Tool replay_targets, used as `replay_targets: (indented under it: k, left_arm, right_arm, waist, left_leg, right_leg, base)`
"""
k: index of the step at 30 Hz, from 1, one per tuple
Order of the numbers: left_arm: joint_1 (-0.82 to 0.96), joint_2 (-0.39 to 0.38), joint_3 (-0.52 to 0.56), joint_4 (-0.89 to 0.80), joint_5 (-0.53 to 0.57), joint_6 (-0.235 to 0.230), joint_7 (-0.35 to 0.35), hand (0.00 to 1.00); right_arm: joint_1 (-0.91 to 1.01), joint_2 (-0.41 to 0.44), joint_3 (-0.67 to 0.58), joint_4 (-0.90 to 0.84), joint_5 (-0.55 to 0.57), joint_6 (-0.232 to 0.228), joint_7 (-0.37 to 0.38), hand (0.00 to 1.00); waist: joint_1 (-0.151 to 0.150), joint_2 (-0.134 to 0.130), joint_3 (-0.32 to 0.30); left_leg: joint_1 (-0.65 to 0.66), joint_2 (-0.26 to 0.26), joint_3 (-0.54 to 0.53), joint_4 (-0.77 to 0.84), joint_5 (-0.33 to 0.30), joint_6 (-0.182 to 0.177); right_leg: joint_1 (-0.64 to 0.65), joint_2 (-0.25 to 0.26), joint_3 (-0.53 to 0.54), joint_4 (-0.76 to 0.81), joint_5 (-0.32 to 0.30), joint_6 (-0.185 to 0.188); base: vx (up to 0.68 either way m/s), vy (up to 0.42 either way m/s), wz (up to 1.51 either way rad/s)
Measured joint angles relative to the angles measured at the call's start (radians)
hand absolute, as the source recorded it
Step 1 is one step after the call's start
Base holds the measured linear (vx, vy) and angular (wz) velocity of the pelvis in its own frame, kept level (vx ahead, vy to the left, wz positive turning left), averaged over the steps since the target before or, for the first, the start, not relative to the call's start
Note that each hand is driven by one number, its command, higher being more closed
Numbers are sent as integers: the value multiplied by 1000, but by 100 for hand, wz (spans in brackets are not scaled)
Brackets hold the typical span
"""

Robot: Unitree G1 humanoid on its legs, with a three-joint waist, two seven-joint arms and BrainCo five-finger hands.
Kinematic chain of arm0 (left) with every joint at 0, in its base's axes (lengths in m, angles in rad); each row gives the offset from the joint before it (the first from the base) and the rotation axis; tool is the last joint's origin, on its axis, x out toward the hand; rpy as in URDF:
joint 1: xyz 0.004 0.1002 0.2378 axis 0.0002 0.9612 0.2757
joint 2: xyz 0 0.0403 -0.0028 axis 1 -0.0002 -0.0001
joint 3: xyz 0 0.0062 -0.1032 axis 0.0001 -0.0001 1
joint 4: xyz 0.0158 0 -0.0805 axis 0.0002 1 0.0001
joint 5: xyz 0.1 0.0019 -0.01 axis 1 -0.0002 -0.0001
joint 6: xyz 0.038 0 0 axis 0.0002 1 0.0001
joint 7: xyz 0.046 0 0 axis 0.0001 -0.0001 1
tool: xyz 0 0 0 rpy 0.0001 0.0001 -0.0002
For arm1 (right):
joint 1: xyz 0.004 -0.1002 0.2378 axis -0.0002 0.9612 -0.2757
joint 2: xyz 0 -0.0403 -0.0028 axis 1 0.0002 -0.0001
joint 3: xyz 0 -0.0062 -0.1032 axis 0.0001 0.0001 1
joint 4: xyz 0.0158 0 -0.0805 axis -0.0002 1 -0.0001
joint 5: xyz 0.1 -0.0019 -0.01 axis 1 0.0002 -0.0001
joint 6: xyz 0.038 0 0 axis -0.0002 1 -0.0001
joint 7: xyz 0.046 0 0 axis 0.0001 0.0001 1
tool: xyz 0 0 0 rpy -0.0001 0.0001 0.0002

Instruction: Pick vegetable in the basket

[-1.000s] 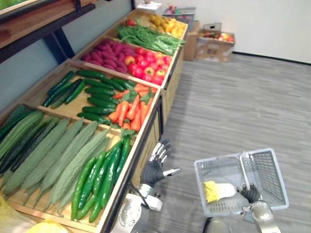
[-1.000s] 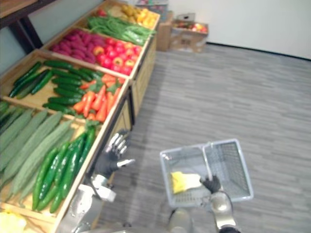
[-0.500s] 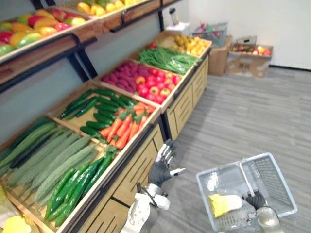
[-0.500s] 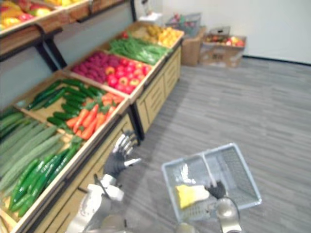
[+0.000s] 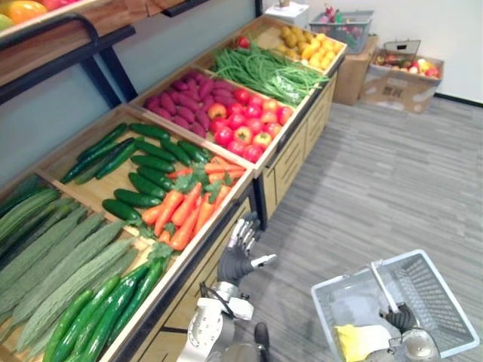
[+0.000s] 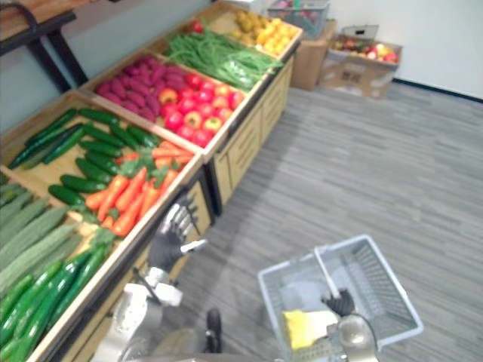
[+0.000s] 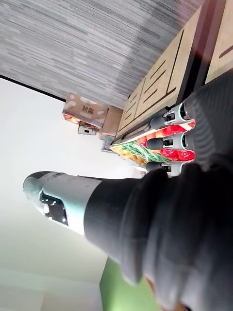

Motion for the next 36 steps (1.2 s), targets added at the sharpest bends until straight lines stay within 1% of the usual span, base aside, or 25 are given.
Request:
replay_targets:
  k: [1,2,3,4,5,6,7,8,9,10,12,15,17,18,19,20,21,22,25,26,27,29,31,33,36]
  left_arm:
    - [-1,1,-2,0,0,1,0,0]
    - [1,2,-6,-3,25,4,0,0]
    - [4,7,-4,-11,30,7,2,0]
    - [6,23,-2,-30,36,9,5,0]
    - [5,37,-2,-36,36,9,6,0]
    - [-6,54,-2,-39,37,10,8,0]
    - [-5,54,3,-40,37,10,9,0]
    - [-1,54,1,-40,37,10,13,0]
    - [1,53,-4,-40,37,10,16,0]
    - [0,53,-7,-40,37,10,16,0]
    - [-19,51,-33,-39,37,10,17,0]
    - [-47,50,-78,-39,37,10,21,0]
    - [-83,37,-110,-43,39,8,26,0]
    - [-87,37,-112,-48,39,8,27,0]
    - [-85,41,-105,-54,63,6,31,0]
    - [-83,29,-103,-40,74,9,36,0]
    - [-69,-3,-101,-31,92,16,43,0]
    - [-68,-16,-99,-31,115,16,45,0]
    - [-75,-68,-66,-24,142,15,57,0]
    - [-86,-101,-40,8,149,14,68,0]
    - [-91,-110,-29,33,153,14,72,0]
    - [-91,-122,43,144,155,18,92,0]
    - [-77,-120,112,183,177,19,115,0]
    - [-53,-106,197,221,201,42,151,0]
    - [-28,-76,230,231,234,59,156,0]
  right_arm:
    - [1,0,-8,0,0,0,0,100]
    - [-2,6,-35,7,0,0,-2,100]
    - [-4,8,-37,8,0,0,-3,100]
    - [-3,19,-42,18,0,-1,-3,100]
    - [-3,28,-48,28,0,-1,-2,100]
    - [-2,48,-77,41,1,-2,-3,100]
    - [-2,52,-89,42,1,-3,-3,100]
    - [-2,58,-117,44,3,-3,-6,100]
    - [-6,58,-140,44,3,-5,-10,100]
    - [-6,58,-150,44,3,-8,-12,100]
    - [-4,57,-180,50,4,-9,-22,100]
    - [-2,71,-190,51,12,-8,-23,100]
    - [14,80,-191,50,20,-8,-22,100]
    - [20,84,-192,50,21,-8,-22,100]
    - [41,111,-208,47,22,-5,-23,100]
    - [46,111,-218,47,23,-3,-22,100]
    - [50,112,-254,42,36,-3,-28,100]
    - [52,115,-272,43,46,1,-35,100]
    - [68,106,-297,63,66,7,-37,100]
    - [76,106,-315,85,87,17,-37,100]
    - [84,106,-325,87,90,18,-38,100]
    - [75,90,-349,121,91,15,-42,100]
    - [61,86,-344,125,95,15,-41,100]
    - [40,86,-336,124,96,15,-40,100]
    - [43,86,-321,124,99,16,-38,100]
  waist:
    - [0,-2,0]
    - [1,-3,-2]
    - [-1,-9,-5]
    - [-6,-35,-17]
    - [-9,-43,-20]
    - [-24,-50,-23]
    - [-28,-48,-22]
    - [-29,-40,-20]
    - [-30,-35,-19]
    - [-30,-34,-19]
    - [-32,-27,-17]
    - [-18,-15,-17]
    - [5,-21,-20]
    - [6,-30,-22]
    - [9,-83,-49]
    - [8,-69,-54]
    - [8,-32,-62]
    - [10,-18,-67]
    - [2,12,-79]
    - [-9,10,-77]
    - [-12,8,-76]
    - [-12,8,-75]
    - [-22,11,-76]
    - [-33,7,-75]
    - [-42,2,-81]
  left_leg:
    - [13,-6,-2,5,-20,8]
    - [53,-21,-18,13,-47,15]
    - [69,-33,-27,12,-53,21]
    - [102,-55,-49,11,-60,32]
    - [117,-61,-68,9,-61,37]
    - [147,-62,-140,1,-65,43]
    - [163,-58,-163,-10,-65,43]
    - [196,-45,-200,-30,-65,42]
    - [219,-39,-238,-41,-65,42]
    - [225,-37,-256,-44,-66,41]
    - [229,-19,-351,-40,-81,16]
    - [220,33,-427,18,-132,-35]
    - [179,72,-500,134,-235,-99]
    - [170,76,-520,156,-269,-107]
    - [154,94,-546,173,-309,-157]
    - [155,137,-545,171,-316,-168]
    - [146,214,-529,149,-272,-176]
    - [144,237,-487,126,-183,-178]
    - [111,280,-452,57,-51,-174]
    - [75,286,-371,48,33,-142]
    - [67,288,-325,51,51,-135]
    - [84,278,-99,42,53,-134]
    - [105,276,-57,-28,57,-127]
    - [131,274,-57,-130,83,-158]
    - [130,243,-56,-163,101,-176]
  right_leg:
    - [-15,-19,-1,68,-9,14]
    - [-91,-77,10,318,-11,31]
    - [-132,-109,19,435,9,64]
    - [-222,-156,77,636,104,109]
    - [-255,-166,103,710,158,111]
    - [-316,-154,133,864,134,74]
    - [-336,-143,139,896,112,37]
    - [-364,-122,132,911,73,-25]
    - [-387,-118,109,873,49,-62]
    - [-399,-118,101,836,42,-74]
    - [-429,-104,107,626,28,-91]
    - [-414,-63,186,387,36,-83]
    - [-377,-62,281,208,56,-62]
    - [-367,-64,305,185,60,-56]
    - [-331,-78,333,142,93,31]
    - [-322,-62,297,165,78,85]
    - [-321,-13,237,199,39,44]
    - [-322,-5,197,241,10,28]
    - [-283,-5,76,250,-15,-7]
    - [-244,-17,-11,236,-22,-21]
    - [-228,-23,-38,229,-23,-24]
    - [-182,-27,-88,185,-26,-30]
    - [-179,-8,-102,159,-16,-32]
    - [-182,11,-105,119,4,-24]
    - [-177,0,-98,73,32,-1]
  base:
    - [257,181,16]
    - [281,212,19]
    - [390,236,41]
    - [282,149,54]
    - [393,68,111]
    - [299,0,107]
    - [402,-18,124]
    - [252,-63,96]
    - [259,-120,92]
    - [229,-188,102]
    - [197,-252,110]
    - [145,-310,85]
    - [108,-465,81]
    - [147,-707,102]
    - [114,-505,90]
    - [180,-774,108]
    - [127,-589,92]
    - [150,-704,94]
    - [92,-430,122]
    - [78,-291,143]
    - [45,-296,156]
    - [-35,-129,85]
    - [-40,-43,31]
    - [-56,33,6]
    - [-26,116,10]
